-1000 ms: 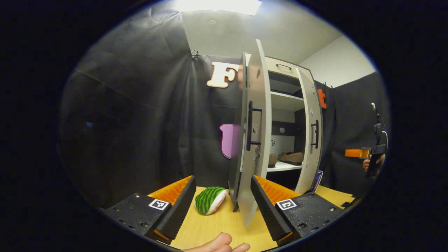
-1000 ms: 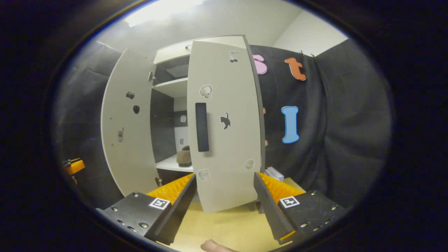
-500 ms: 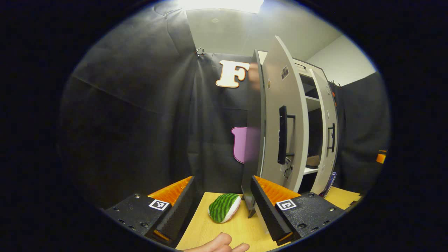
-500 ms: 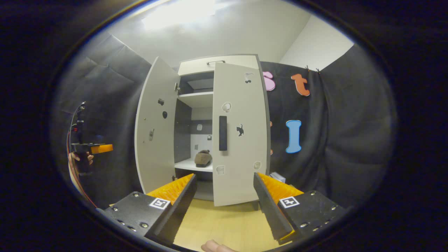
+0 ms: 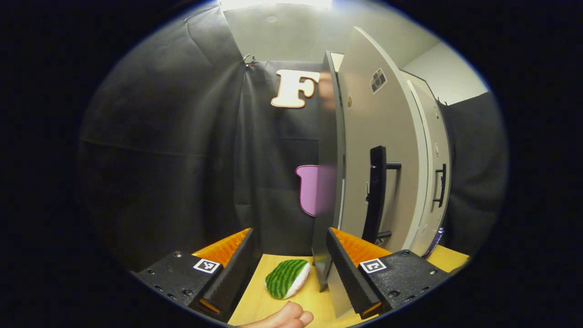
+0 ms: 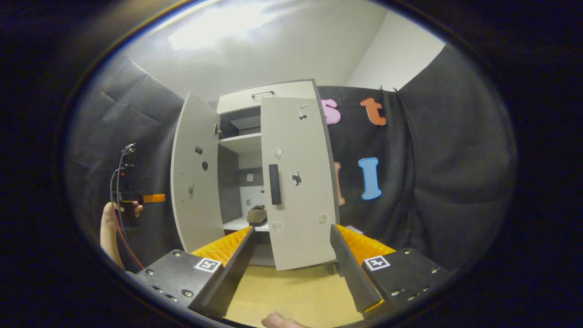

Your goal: Grab one shoe with the right hand and put it into the shoe cabinet, grab the other shoe with the left hand and put it into the shoe cabinet; then close the right door with the right hand and the left door with the left hand.

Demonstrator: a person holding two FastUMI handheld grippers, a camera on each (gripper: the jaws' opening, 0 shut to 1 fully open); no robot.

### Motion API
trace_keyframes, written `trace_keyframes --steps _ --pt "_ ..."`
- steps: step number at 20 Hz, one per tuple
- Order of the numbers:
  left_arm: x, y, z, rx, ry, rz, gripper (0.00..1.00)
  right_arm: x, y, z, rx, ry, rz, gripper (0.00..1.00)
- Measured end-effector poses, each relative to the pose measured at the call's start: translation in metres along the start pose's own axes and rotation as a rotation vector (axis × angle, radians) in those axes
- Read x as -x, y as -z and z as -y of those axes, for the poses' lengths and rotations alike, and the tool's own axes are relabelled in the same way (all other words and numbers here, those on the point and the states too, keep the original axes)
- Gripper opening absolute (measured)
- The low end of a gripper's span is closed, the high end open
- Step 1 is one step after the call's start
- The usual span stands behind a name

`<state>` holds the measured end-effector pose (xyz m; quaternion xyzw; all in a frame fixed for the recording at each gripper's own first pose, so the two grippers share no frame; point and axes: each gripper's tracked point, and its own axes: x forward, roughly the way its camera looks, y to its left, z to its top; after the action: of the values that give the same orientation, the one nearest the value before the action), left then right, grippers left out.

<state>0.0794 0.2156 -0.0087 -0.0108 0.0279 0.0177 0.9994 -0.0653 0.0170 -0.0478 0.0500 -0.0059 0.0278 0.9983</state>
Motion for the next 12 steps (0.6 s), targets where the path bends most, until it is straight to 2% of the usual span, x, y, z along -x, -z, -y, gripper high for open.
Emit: trace_keyframes --steps 2,4,5,6,12 --pt "-0.001 -0.005 0.011 -0.007 0.011 -0.001 0.95 0.001 0.003 -0.001 0.001 -0.007 -0.006 0.98" --pt "0.003 0.000 0.038 0.016 0.071 -0.038 0.96 0.004 0.007 -0.012 -0.030 -0.056 -0.019 0.98" --pt "0.007 0.002 0.041 -0.007 0.051 -0.056 0.96 0.007 0.008 -0.019 -0.044 -0.086 -0.022 0.98" --pt "0.009 0.001 0.041 -0.023 0.025 -0.056 0.89 0.009 0.008 -0.022 -0.053 -0.103 -0.024 0.98" --pt "0.008 -0.001 0.046 -0.034 -0.004 -0.083 0.89 0.012 0.006 -0.020 -0.023 -0.087 -0.007 0.98"
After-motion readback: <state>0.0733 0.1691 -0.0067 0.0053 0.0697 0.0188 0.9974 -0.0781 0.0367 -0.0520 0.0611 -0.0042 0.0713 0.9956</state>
